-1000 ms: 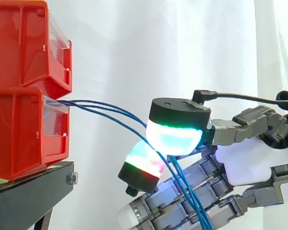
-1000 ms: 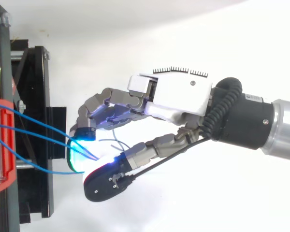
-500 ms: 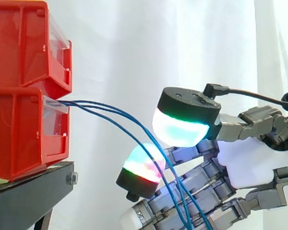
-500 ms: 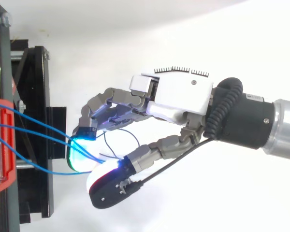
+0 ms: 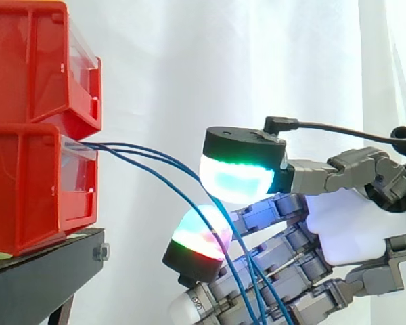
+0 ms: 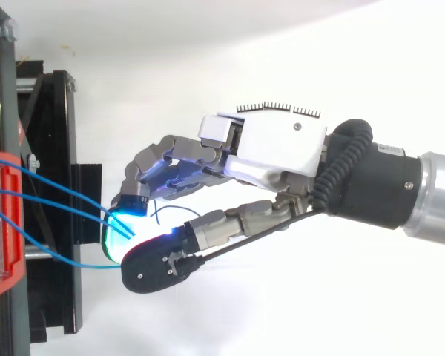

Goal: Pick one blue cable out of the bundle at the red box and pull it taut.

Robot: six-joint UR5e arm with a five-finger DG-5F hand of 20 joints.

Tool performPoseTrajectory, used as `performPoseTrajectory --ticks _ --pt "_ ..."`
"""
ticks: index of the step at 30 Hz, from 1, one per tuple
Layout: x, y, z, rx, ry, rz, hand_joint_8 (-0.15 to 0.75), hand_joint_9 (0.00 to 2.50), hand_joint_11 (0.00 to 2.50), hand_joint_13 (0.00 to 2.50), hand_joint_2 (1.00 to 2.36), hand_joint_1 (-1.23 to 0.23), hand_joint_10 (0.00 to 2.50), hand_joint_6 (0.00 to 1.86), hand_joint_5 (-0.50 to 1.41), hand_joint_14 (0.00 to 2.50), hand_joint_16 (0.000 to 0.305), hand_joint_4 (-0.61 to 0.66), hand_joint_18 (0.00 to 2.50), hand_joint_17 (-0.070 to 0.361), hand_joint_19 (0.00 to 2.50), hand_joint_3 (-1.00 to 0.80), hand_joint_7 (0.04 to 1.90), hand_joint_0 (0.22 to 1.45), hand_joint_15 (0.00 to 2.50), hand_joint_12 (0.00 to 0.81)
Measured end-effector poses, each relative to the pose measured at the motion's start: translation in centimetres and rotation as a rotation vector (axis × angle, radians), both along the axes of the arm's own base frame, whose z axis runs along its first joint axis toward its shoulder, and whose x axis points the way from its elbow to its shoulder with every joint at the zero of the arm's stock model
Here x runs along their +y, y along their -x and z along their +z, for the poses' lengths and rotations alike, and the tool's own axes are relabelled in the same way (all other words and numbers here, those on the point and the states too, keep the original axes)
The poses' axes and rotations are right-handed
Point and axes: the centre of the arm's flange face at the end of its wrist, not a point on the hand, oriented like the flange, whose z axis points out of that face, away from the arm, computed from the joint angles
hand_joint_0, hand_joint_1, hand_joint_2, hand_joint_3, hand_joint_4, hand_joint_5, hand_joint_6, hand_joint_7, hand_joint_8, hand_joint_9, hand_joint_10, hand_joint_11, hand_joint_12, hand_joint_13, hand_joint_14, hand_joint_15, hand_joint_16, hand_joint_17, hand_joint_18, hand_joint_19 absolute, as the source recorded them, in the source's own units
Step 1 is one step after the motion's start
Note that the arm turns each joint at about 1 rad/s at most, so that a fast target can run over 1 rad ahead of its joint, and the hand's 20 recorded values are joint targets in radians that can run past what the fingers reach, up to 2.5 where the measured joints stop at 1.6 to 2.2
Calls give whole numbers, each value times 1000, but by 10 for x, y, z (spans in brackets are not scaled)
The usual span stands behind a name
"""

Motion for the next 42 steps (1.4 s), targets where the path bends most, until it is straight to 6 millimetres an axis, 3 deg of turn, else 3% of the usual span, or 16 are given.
performPoseTrajectory --ticks 10,20,34,42 --pt "0 0 0 0 0 0 332 575 253 374 1000 -604 6 912 -190 5 58 113 410 131 169 -498 909 541 180 409" --pt "0 -2 5 -11 -2 0 326 517 238 295 1012 -477 5 902 -199 6 57 99 283 128 213 -305 936 565 197 402" --pt "0 -3 7 -14 -1 -1 313 527 257 334 1018 -699 6 916 -201 5 55 98 365 125 169 -166 944 598 173 397" --pt "0 -3 7 -14 -2 -1 319 596 352 361 1020 -738 8 922 -198 5 55 63 398 125 160 -132 951 615 167 396"
